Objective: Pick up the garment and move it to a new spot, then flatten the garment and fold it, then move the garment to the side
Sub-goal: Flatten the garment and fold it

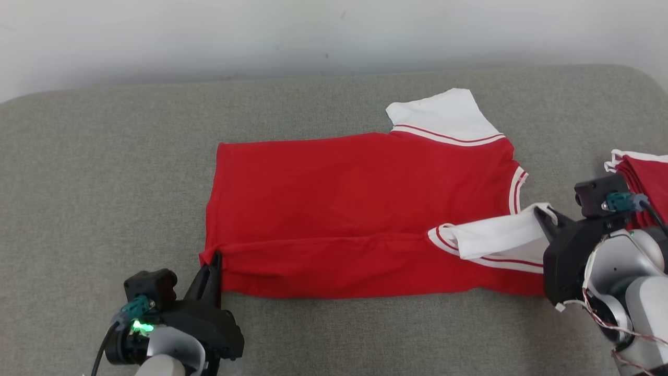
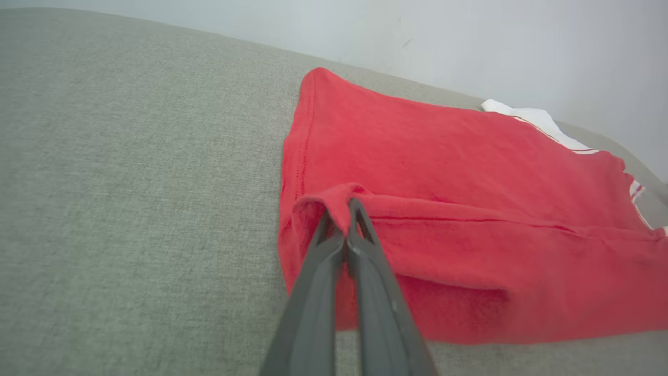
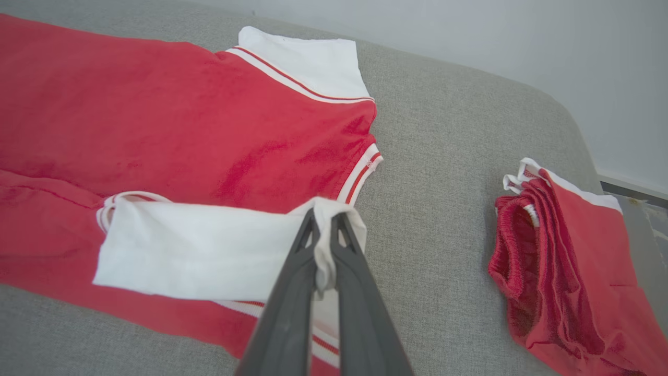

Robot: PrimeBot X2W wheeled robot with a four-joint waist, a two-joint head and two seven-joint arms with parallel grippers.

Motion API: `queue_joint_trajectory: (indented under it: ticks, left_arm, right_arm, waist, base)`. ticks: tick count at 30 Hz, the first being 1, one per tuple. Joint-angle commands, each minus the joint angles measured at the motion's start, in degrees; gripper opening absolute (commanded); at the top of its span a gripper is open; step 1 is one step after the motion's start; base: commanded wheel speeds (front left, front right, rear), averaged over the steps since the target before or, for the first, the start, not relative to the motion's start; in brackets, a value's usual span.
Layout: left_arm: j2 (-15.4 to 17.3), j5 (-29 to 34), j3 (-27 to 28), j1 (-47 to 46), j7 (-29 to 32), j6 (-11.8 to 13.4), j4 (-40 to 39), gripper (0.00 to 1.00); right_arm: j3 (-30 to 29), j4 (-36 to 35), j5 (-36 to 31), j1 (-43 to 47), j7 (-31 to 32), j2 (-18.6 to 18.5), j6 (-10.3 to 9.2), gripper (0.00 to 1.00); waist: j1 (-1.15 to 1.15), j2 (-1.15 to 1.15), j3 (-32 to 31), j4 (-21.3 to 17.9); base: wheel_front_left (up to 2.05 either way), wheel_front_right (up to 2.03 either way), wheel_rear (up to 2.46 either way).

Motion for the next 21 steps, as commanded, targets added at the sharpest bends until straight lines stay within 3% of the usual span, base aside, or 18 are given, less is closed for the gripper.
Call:
queue_joint_trajectory:
  ticks: [1, 11, 12, 13, 21]
  left_arm:
    - [-0.1, 0.1, 0.0, -1.0, -0.5, 0.0, 0.7, 0.0]
    - [-0.2, 0.4, -0.3, -5.5, -2.9, -0.6, 7.5, 0.0]
    - [-0.3, 0.5, -0.4, -5.8, -3.0, -0.7, 7.9, 0.24]
    - [-0.3, 0.7, -0.4, -6.0, -3.5, -0.6, 8.3, 1.0]
    - [0.1, 1.7, -0.9, -6.3, -5.6, 0.0, 10.4, 1.0]
  right_arm:
    - [0.2, 0.6, 0.2, -1.1, -0.8, -0.5, 0.02, 0.0]
    - [2.3, 6.9, 0.8, -6.1, -5.3, 0.2, 0.02, 0.0]
    - [2.2, 7.4, 0.7, -6.4, -5.8, 0.3, 0.03, 0.23]
    - [1.9, 7.9, 0.7, -6.5, -6.3, 0.7, 0.02, 1.0]
    - [0.8, 9.1, 0.9, -7.4, -11.5, 2.8, 0.03, 1.0]
  waist:
    - [-0.01, -0.01, 0.7, -0.2]
    - [-0.01, -0.01, 2.3, -0.5]
    - [-0.01, -0.01, 2.3, -0.5]
    - [-0.01, -0.01, 2.3, -0.5]
    - [-0.01, -0.01, 1.2, -0.4]
  base:
    - [0.0, 0.0, 0.0]
    - [0.0, 0.0, 0.0]
    - [0.0, 0.0, 0.0]
    - [0.0, 0.0, 0.0]
    - [0.0, 0.0, 0.0]
